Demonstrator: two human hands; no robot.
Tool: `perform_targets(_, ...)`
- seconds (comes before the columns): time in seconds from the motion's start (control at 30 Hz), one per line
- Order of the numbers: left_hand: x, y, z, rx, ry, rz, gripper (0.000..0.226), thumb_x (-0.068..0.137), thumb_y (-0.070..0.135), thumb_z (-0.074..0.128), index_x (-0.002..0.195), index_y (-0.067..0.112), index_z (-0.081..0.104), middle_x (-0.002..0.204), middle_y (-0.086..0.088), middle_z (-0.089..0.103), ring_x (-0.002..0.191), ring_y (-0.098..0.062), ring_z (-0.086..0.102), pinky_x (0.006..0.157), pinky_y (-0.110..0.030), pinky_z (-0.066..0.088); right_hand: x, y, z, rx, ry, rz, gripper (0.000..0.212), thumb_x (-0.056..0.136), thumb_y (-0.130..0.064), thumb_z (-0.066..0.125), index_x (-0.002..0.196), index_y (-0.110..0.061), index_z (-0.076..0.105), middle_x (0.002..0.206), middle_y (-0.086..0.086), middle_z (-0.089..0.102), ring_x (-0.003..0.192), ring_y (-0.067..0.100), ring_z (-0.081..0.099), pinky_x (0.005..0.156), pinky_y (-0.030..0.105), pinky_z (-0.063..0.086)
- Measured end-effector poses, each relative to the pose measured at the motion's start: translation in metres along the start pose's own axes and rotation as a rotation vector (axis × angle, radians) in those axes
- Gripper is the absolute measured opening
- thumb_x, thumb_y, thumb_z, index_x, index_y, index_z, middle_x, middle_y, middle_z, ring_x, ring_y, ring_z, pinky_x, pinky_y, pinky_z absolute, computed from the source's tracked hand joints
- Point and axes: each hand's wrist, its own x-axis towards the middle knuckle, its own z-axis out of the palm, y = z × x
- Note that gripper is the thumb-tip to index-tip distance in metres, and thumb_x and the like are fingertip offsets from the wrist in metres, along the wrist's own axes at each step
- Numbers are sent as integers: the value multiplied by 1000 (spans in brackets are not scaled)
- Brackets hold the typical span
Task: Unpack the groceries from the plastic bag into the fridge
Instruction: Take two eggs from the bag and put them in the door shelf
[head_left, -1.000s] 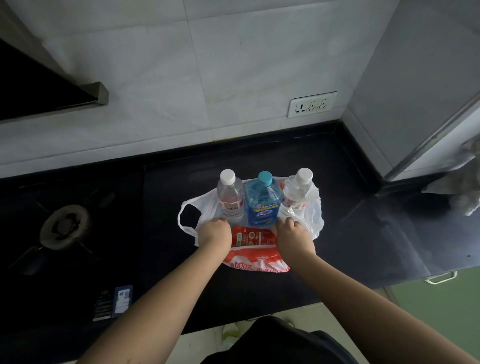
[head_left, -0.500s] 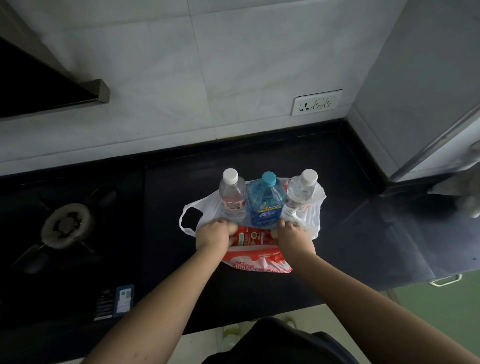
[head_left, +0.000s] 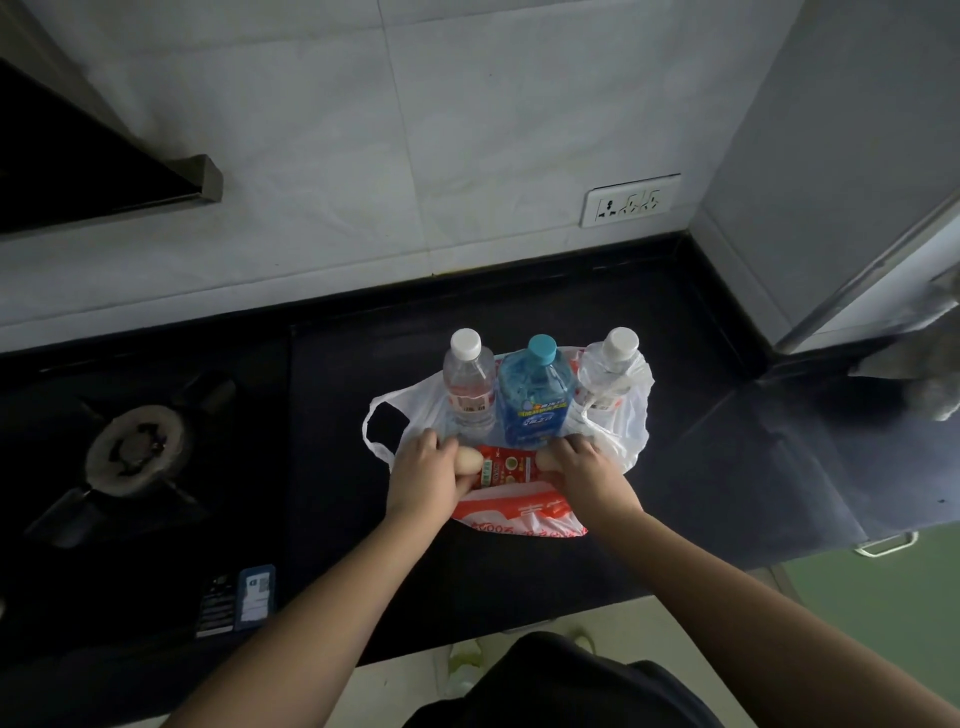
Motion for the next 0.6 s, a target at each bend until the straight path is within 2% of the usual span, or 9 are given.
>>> perform_targets(0.1,-8,0,-6,-117,2,10,49,79,45,74,117,15,63,110,-1,61,105,-21,56,84,-31,47,-9,-7,-7,50,31,-41,49,90,-28,65,134,-13,49,131,11,55,118,32,54,95,43,49)
perform_targets(0.17,-14,2,-16,-282,5,-8,48,80,43,75,119,16,62,113,2,63,106,-17,56,84,-27,45,-17,-15,-15,93,41,-40,52,91,-29,63,137,-13,45,137,8,53,122,29,52,98,40,46)
perform_targets(0.23,-20,6,-32,-471,-4,-31,45,80,42,76,116,19,62,108,8,64,98,-7,56,77,-17,42,-26,-24,-24,166,60,-2,52,92,-31,62,138,-16,44,134,3,54,116,23,56,95,34,47)
perform_targets(0.3,-27,8,-48,-667,-57,-82,45,78,41,78,117,22,63,105,13,64,92,-1,59,75,-11,43,-35,-34,-35,292,88,44,45,90,-33,64,131,-20,50,123,-4,59,104,13,59,87,25,49)
perform_targets(0.37,-32,9,-60,-888,-134,-157,41,79,41,77,115,27,64,104,12,68,94,-3,64,82,-19,51,-44,-41,-47,477,88,115,38,87,-34,67,121,-24,55,111,-12,62,95,3,60,84,21,51)
perform_targets(0.4,-36,8,-66,-996,-166,-196,37,80,40,76,113,31,64,104,11,69,97,-7,66,84,-23,53,-48,-44,-52,599,73,164,36,87,-35,68,119,-24,57,108,-12,63,94,3,62,84,22,53)
perform_targets(0.47,-43,9,-78,-1238,-217,-256,34,81,39,74,113,35,63,105,3,72,98,-14,69,83,-24,53,-54,-51,-61,947,29,262,33,89,-33,65,119,-21,58,112,-3,67,96,10,68,83,26,57)
perform_targets(0.53,-48,9,-86,-1463,-261,-279,45,80,41,72,122,28,60,105,-5,73,96,-20,71,82,-28,56,-61,-58,-64,1311,-15,324,32,92,-29,60,122,-17,57,120,7,64,105,19,67,87,33,57)
perform_targets(0.6,-52,6,-92,-1649,-299,-311,54,82,47,72,124,17,58,104,-10,72,96,-24,71,79,-31,56,-66,-64,-64,1494,-21,335,34,93,-30,58,124,-17,57,126,9,61,113,25,63,92,35,55)
